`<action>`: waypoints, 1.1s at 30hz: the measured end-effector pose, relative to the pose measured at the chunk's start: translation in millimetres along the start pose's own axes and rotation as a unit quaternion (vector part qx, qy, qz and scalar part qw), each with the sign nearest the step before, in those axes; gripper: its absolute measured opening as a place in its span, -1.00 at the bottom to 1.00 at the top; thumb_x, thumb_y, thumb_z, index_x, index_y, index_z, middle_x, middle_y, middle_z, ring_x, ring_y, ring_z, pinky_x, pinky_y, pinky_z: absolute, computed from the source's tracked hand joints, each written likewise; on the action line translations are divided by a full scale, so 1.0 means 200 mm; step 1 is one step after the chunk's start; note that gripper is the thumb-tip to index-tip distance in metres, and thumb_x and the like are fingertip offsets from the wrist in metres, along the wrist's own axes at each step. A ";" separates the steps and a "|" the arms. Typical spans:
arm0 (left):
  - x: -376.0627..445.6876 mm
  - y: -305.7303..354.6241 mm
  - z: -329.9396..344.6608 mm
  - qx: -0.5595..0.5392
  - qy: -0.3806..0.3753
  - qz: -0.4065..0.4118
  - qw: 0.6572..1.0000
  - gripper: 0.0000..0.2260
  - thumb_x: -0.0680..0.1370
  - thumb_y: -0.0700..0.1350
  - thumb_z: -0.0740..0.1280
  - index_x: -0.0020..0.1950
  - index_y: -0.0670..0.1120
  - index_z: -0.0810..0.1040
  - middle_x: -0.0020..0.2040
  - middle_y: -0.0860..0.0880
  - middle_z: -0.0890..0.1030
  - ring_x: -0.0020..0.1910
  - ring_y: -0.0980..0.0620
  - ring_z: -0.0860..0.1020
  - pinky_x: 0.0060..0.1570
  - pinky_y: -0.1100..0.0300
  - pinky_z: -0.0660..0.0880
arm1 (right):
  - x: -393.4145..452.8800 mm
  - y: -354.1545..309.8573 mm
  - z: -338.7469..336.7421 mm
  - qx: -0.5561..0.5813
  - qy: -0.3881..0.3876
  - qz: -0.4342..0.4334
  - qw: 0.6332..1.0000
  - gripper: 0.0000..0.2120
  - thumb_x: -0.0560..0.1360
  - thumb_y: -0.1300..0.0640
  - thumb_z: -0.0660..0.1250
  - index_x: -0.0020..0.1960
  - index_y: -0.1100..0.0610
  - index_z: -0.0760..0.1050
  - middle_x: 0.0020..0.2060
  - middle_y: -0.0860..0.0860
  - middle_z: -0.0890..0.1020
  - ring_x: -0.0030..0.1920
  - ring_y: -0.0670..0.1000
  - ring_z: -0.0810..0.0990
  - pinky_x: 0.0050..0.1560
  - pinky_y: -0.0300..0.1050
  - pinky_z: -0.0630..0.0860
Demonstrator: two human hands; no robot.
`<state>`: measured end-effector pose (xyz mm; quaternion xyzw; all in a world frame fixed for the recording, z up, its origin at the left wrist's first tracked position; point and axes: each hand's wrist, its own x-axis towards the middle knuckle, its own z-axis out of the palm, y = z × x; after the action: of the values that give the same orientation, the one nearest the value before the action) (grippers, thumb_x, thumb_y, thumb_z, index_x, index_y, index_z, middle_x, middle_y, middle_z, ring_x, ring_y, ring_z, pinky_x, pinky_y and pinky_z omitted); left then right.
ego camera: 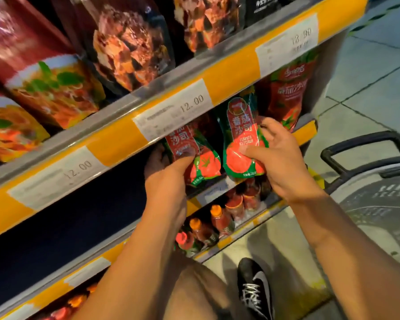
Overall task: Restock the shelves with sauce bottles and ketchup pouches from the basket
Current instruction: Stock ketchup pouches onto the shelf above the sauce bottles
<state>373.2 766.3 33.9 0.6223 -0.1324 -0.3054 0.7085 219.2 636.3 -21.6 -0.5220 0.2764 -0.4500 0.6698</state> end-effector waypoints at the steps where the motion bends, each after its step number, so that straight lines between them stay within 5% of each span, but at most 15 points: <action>1: 0.02 0.00 0.01 0.004 0.000 0.002 1.000 -0.33 0.31 -0.21 0.59 0.42 -0.11 0.53 0.20 -0.12 0.70 0.13 -0.11 0.71 0.05 -0.01 0.66 | 0.01 0.00 0.01 -0.004 0.004 -0.008 1.000 -0.49 0.37 0.30 0.57 0.26 0.01 0.57 0.09 0.05 0.72 0.06 0.12 0.73 -0.01 0.00 0.67; 4: 0.09 -0.01 0.04 0.021 0.010 0.003 1.000 -0.18 0.24 -0.15 0.63 0.49 -0.08 0.47 0.37 -0.12 0.61 0.31 -0.12 0.61 0.32 -0.15 0.54 | 0.07 -0.03 0.03 -0.024 0.020 -0.032 0.999 -0.46 0.38 0.31 0.56 0.30 0.01 0.54 0.06 0.01 0.72 0.06 0.07 0.72 -0.02 -0.02 0.67; 9: 0.17 -0.02 0.05 0.066 0.028 0.018 0.997 -0.05 0.18 -0.11 0.65 0.54 -0.06 0.38 0.43 -0.10 0.56 0.38 -0.06 0.56 0.34 -0.11 0.53 | 0.18 -0.10 0.07 -0.060 0.041 -0.056 0.996 -0.49 0.36 0.29 0.56 0.23 0.00 0.51 0.10 0.02 0.71 0.13 0.02 0.70 0.07 0.04 0.67; 15: 0.21 -0.07 0.02 0.129 0.021 0.007 0.991 -0.28 0.21 -0.09 0.63 0.35 -0.13 0.54 0.18 -0.09 0.70 0.13 -0.07 0.70 0.20 -0.12 0.62 | 0.21 -0.06 0.08 -0.155 0.025 -0.046 0.987 -0.59 0.43 0.29 0.51 0.14 -0.08 0.50 0.06 -0.04 0.70 0.10 -0.07 0.68 0.15 0.12 0.65; 20: 0.20 -0.13 -0.02 0.233 -0.001 0.057 0.971 -0.67 0.43 -0.12 0.61 0.06 0.12 0.56 -0.02 0.17 0.69 -0.11 0.28 0.67 -0.25 0.37 0.58 | 0.19 -0.02 0.08 -0.221 0.029 -0.042 0.974 -0.62 0.53 0.26 0.45 0.26 0.01 0.45 0.13 -0.02 0.67 0.15 -0.04 0.65 0.19 0.11 0.62; 25: 0.18 -0.15 -0.03 0.291 -0.046 0.050 0.954 -0.66 0.48 -0.16 0.56 0.06 0.15 0.49 -0.01 0.23 0.62 -0.01 0.19 0.59 -0.01 0.23 0.49 | 0.15 -0.02 0.09 -0.343 0.059 -0.039 0.937 -0.42 0.58 0.26 0.37 0.55 0.08 0.30 0.30 0.08 0.56 0.05 0.04 0.54 0.25 0.02 0.56; 28: 0.19 -0.15 -0.06 0.294 -0.052 0.050 0.953 -0.66 0.48 -0.13 0.57 0.01 0.20 0.48 -0.07 0.31 0.56 -0.07 0.31 0.52 -0.04 0.26 0.45 | 0.09 -0.01 0.11 -0.370 0.078 -0.059 0.924 -0.46 0.56 0.28 0.32 0.51 0.09 0.34 0.33 0.07 0.52 0.06 0.01 0.44 0.27 0.08 0.51; 33: 0.19 -0.13 -0.07 0.318 -0.040 0.052 0.946 -0.65 0.45 -0.13 0.59 0.08 0.15 0.52 0.19 0.07 0.66 0.15 0.03 0.62 0.26 -0.07 0.56 | 0.05 0.00 0.13 -0.478 0.149 -0.094 0.860 -0.69 0.51 0.24 0.40 0.24 0.19 0.50 0.14 0.09 0.49 0.21 0.15 0.41 0.17 0.04 0.45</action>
<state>403.0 753.9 -1.5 0.7948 -0.2831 -0.2346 0.4829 246.4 638.9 -12.6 -0.7285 0.5038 -0.3953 0.2432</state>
